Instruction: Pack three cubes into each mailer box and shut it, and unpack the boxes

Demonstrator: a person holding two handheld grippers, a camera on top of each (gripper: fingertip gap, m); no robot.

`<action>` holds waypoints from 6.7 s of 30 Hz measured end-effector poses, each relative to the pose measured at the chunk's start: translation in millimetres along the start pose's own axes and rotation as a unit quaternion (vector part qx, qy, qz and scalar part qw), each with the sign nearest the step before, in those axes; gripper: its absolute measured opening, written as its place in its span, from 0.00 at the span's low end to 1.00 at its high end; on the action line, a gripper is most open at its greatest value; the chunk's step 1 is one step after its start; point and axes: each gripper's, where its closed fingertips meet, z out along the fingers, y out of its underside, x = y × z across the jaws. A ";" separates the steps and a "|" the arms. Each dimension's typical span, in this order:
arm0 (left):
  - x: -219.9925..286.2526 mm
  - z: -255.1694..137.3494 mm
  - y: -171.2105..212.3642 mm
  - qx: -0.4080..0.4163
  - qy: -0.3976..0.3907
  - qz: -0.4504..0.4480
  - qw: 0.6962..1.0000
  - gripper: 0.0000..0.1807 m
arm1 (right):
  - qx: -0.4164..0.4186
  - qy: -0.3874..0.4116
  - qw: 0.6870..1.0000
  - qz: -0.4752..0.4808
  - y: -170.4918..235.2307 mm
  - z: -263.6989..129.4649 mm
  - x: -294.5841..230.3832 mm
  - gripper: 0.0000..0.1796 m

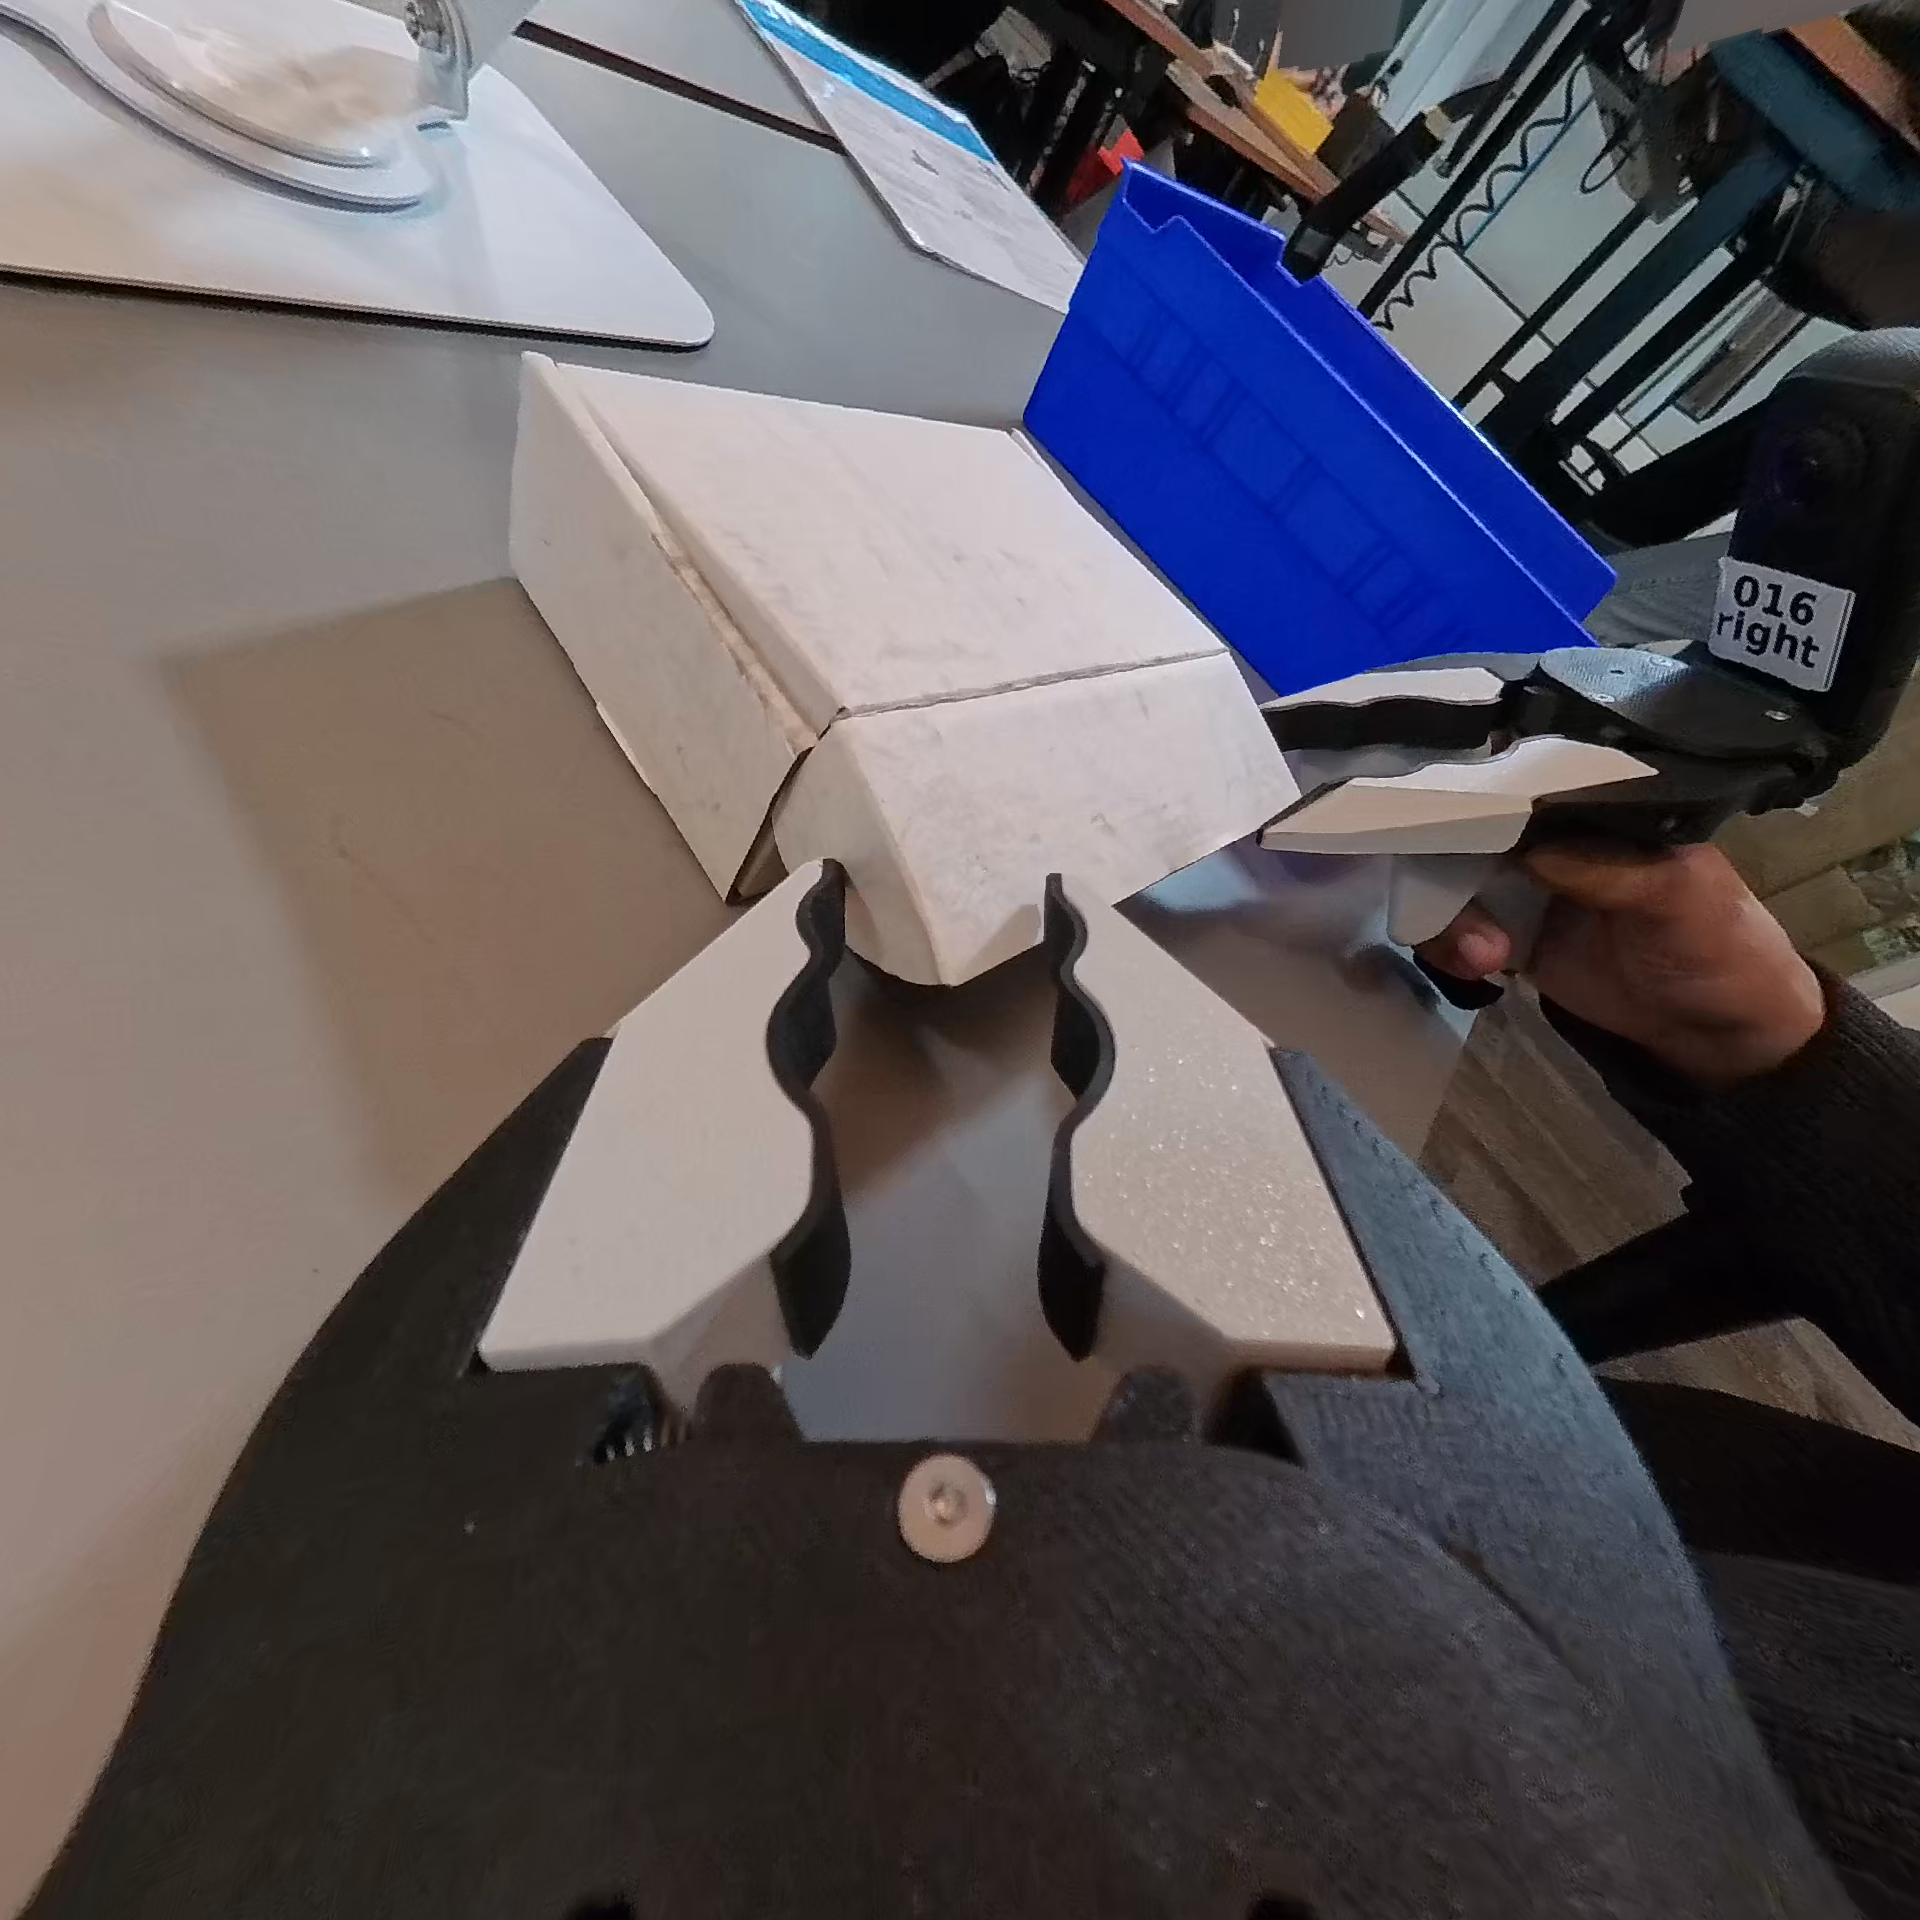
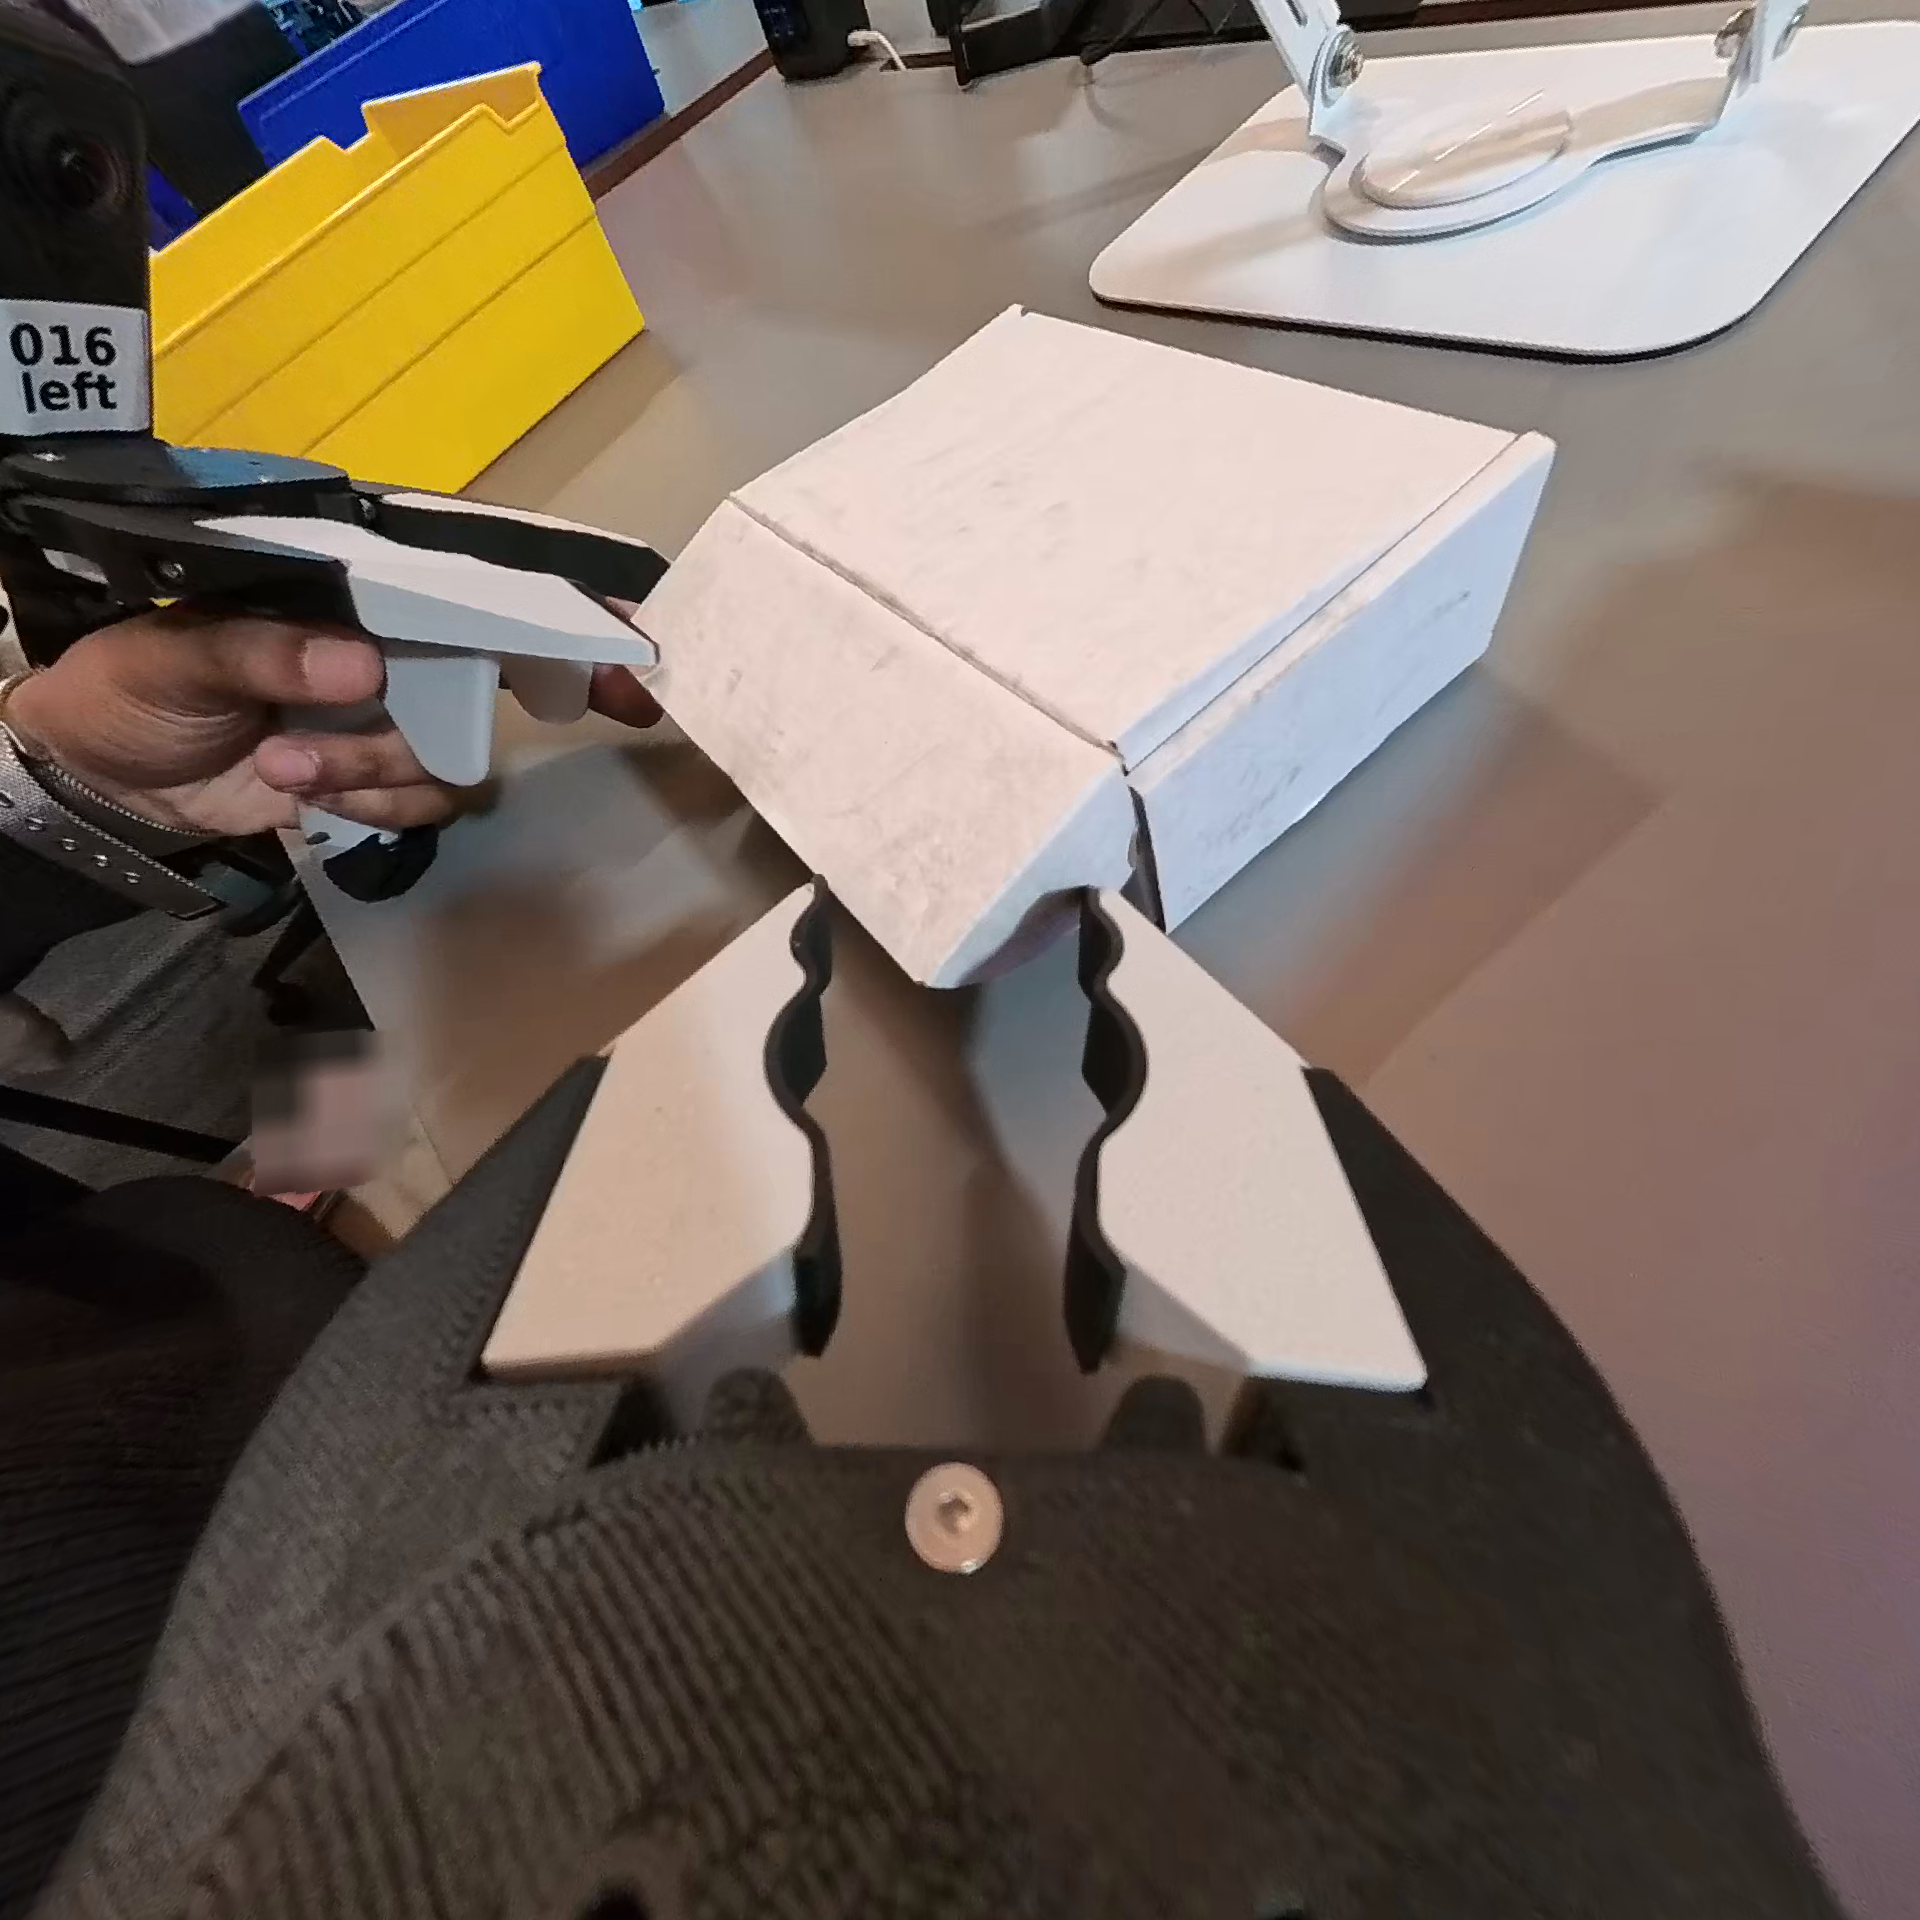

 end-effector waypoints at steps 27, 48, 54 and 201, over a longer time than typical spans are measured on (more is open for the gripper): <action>23.8 -2.6 21.1 -0.047 -0.009 0.106 0.993 0.19 | -0.021 -0.023 1.000 0.000 9.6 -18.3 1.8 0.24; 22.3 -16.0 28.8 -0.071 0.019 0.132 0.989 0.16 | -0.046 -0.041 0.997 -0.046 19.1 -15.0 -7.8 0.23; 23.7 -18.4 30.9 -0.079 0.032 0.148 0.985 0.16 | -0.051 -0.046 0.996 -0.051 20.6 -16.5 -9.9 0.23; -7.6 -6.2 33.2 -0.150 0.011 0.297 0.943 0.20 | -0.118 -0.039 0.982 -0.145 25.5 -4.4 0.7 0.18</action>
